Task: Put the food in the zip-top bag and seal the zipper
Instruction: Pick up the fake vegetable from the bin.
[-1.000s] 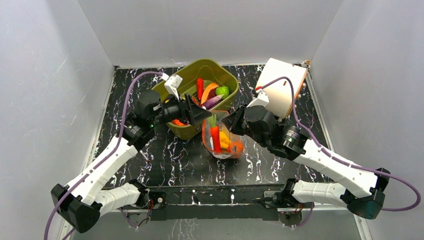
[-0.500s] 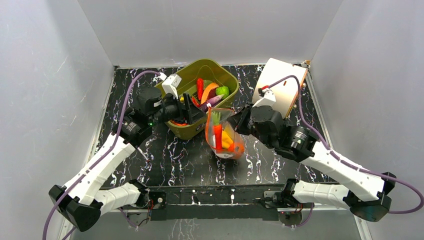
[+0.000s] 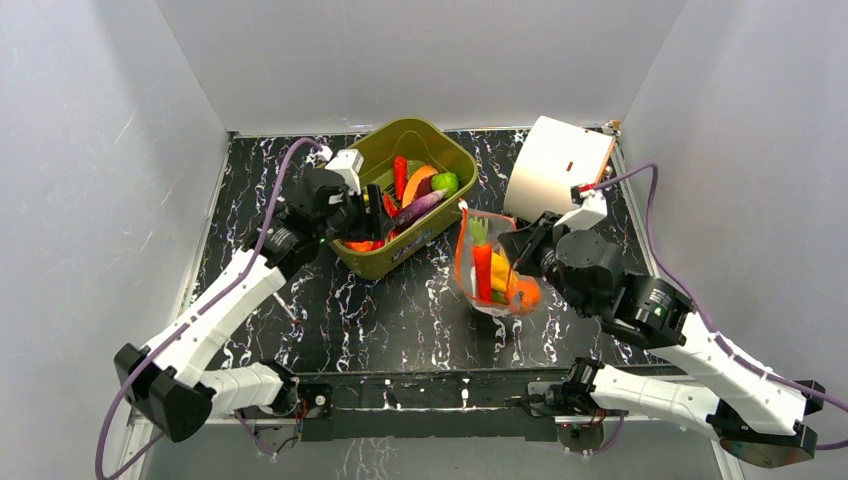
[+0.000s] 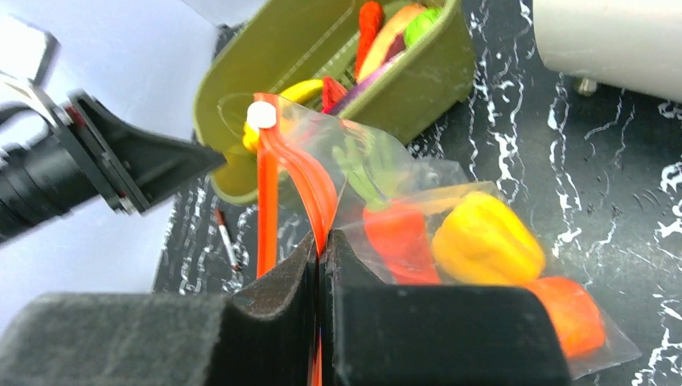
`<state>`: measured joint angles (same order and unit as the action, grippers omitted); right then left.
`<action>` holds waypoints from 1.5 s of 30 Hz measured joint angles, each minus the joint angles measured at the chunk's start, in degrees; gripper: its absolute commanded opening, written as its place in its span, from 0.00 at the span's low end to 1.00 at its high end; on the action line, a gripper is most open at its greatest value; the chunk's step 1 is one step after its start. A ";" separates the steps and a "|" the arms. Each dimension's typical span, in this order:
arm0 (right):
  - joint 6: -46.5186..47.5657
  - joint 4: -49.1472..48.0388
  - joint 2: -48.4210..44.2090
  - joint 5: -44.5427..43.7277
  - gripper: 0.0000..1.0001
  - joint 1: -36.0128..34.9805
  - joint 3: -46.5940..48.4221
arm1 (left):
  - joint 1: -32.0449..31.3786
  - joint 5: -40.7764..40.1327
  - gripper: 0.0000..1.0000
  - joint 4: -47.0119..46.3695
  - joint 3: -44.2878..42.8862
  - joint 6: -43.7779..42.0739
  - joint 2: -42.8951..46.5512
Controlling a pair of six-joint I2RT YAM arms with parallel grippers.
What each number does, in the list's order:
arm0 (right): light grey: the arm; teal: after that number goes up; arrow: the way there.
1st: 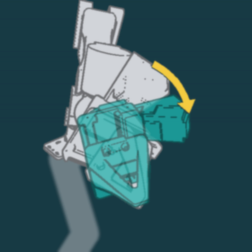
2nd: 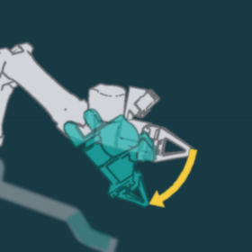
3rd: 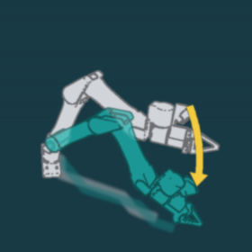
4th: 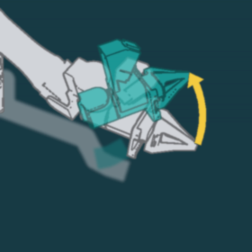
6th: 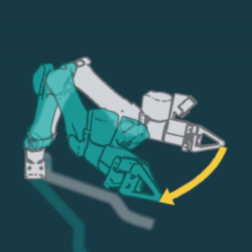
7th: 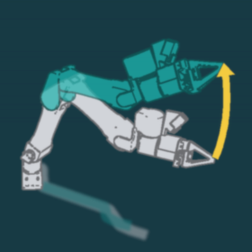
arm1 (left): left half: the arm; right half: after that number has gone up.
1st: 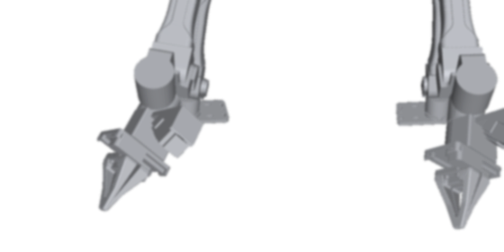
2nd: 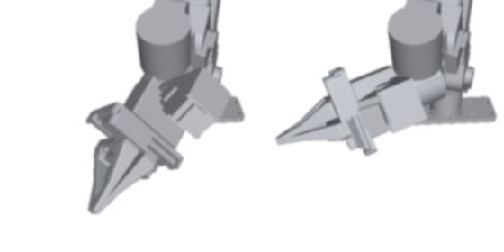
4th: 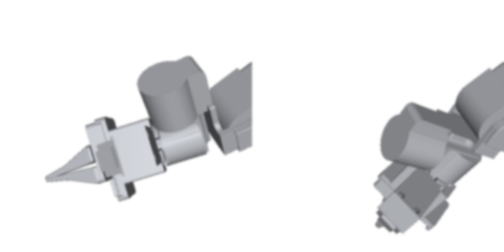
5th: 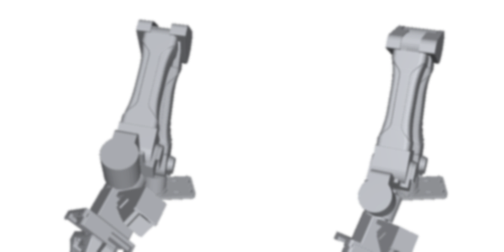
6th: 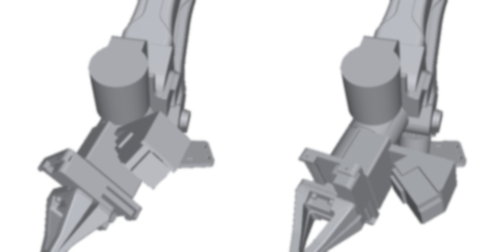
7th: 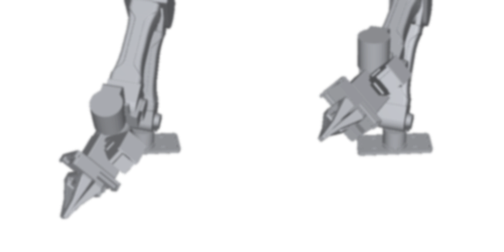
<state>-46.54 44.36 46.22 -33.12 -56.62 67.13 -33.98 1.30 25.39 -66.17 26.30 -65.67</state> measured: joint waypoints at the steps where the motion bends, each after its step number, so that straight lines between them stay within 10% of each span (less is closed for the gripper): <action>1: 0.26 -1.73 -0.83 0.04 0.00 0.00 -2.03 | 0.00 -1.53 0.61 0.63 -0.63 -0.42 -1.22; 8: 1.25 -3.34 -0.04 4.04 0.00 0.00 -14.78 | 0.87 -8.44 0.63 0.76 -9.01 -4.59 -13.66; 45: 7.52 -3.93 -0.17 -3.58 0.00 -0.15 -9.40 | 8.41 -13.97 0.52 -10.05 -33.88 -9.05 -54.31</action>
<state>-39.03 40.42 46.04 -36.71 -56.77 57.74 -25.56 -12.67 15.33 -100.05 17.26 -119.98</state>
